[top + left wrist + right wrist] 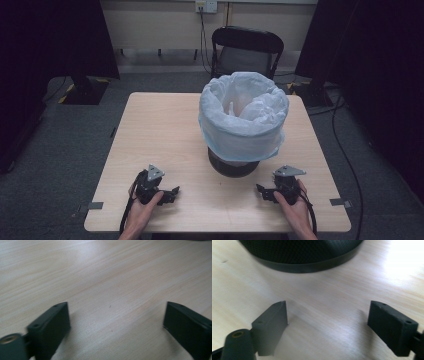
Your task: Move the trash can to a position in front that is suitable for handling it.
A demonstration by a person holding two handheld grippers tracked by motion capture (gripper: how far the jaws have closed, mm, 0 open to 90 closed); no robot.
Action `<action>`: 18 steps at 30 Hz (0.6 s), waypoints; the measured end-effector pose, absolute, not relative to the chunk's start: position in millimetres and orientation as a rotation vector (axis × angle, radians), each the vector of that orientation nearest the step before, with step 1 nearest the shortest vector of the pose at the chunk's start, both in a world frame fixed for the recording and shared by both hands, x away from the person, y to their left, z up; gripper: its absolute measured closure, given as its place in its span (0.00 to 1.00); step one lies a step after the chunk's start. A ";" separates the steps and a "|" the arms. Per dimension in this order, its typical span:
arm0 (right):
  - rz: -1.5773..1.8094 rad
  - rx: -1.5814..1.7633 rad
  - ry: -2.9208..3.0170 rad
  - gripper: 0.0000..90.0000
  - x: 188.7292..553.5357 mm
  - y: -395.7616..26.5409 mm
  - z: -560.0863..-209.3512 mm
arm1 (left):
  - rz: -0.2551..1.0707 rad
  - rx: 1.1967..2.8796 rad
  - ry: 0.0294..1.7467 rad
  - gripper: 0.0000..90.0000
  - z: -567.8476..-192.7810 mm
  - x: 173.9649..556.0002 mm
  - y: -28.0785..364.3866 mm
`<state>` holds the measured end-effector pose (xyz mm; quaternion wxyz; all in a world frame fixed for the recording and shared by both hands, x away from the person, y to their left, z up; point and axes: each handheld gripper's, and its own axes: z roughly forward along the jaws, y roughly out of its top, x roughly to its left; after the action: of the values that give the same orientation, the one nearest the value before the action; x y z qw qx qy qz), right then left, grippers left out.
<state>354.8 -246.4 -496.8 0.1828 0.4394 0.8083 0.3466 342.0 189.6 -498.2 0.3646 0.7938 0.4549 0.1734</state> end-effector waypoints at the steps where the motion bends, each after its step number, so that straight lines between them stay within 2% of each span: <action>1: 0.996 1.247 2.296 0.17 354.9 -247.0 -495.5 | 0.428 2.035 1.171 0.21 -497.4 342.5 190.5; 3: 1.049 1.243 2.299 0.17 354.5 -248.4 -491.9 | 0.408 2.029 1.171 0.16 -494.4 343.1 191.0; 4: 1.061 1.235 2.303 0.17 353.5 -248.3 -489.1 | 0.407 2.026 1.161 0.19 -492.5 342.9 190.3; 11: 1.160 1.198 2.311 0.19 350.5 -254.6 -472.4 | 0.372 2.008 1.095 0.18 -474.3 346.9 184.6; 18: 1.225 1.231 2.243 0.28 355.2 -272.4 -451.7 | 0.378 1.974 1.036 0.18 -450.5 363.9 169.3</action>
<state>355.2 -272.4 -451.7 0.1517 0.4291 0.7815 0.4268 363.9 169.3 -450.5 0.4263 0.7897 0.4144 0.1514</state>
